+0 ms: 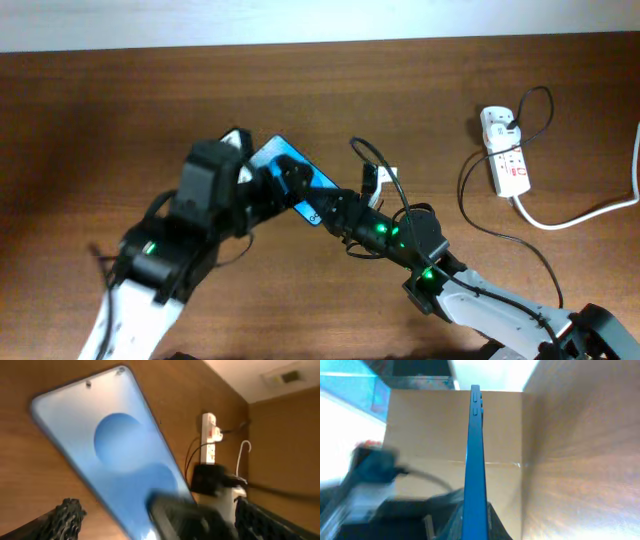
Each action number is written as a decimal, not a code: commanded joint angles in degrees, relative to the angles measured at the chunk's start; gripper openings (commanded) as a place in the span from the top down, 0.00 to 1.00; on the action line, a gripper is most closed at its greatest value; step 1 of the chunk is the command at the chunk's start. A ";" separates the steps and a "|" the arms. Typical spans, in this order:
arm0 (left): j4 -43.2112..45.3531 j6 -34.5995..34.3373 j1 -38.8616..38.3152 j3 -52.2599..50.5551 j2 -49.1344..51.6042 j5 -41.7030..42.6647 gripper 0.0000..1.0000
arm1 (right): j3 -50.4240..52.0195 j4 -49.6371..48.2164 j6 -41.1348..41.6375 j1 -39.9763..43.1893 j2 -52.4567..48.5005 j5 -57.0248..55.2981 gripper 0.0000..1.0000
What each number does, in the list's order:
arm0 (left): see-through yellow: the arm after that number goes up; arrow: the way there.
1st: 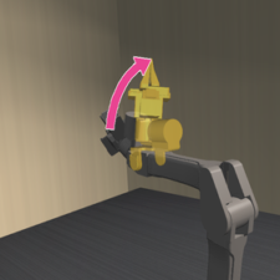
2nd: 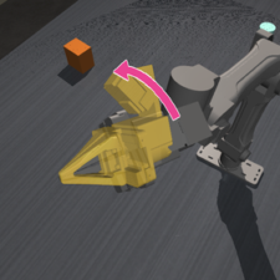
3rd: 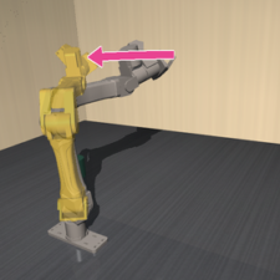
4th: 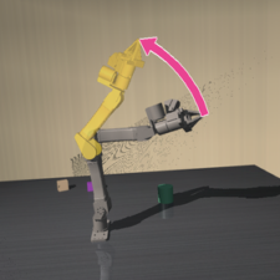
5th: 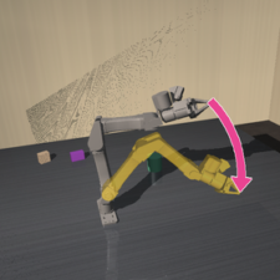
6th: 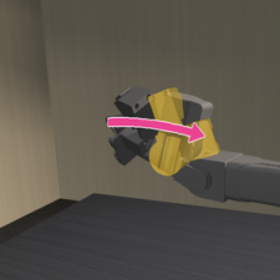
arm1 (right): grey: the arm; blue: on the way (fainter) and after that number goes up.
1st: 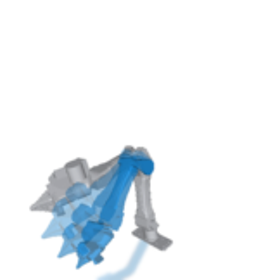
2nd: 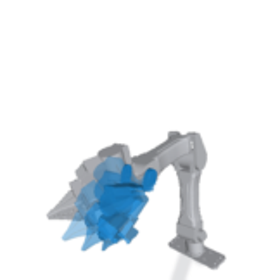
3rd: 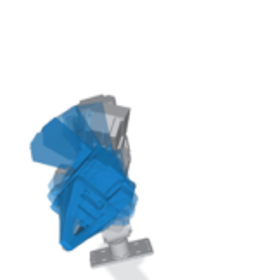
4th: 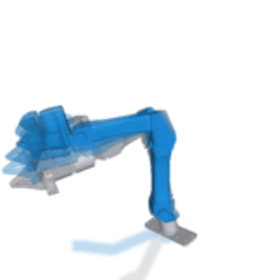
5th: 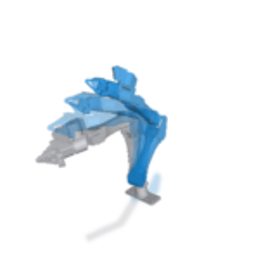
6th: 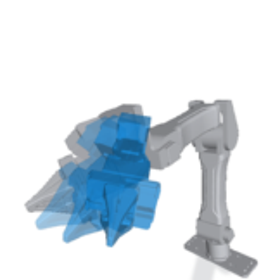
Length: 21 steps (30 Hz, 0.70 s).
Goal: Plug charger to phone and switch on socket
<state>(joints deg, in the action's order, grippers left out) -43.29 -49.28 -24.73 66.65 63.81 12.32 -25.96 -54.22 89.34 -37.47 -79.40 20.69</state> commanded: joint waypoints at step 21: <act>46.51 -8.15 -0.24 -30.73 -5.40 -1.31 0.00 | 0.17 -1.25 14.69 4.39 -0.04 13.18 0.96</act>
<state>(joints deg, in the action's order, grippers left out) 2.90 -56.55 -24.86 35.66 58.41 14.50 -25.21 -55.61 102.65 -32.73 -79.99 33.95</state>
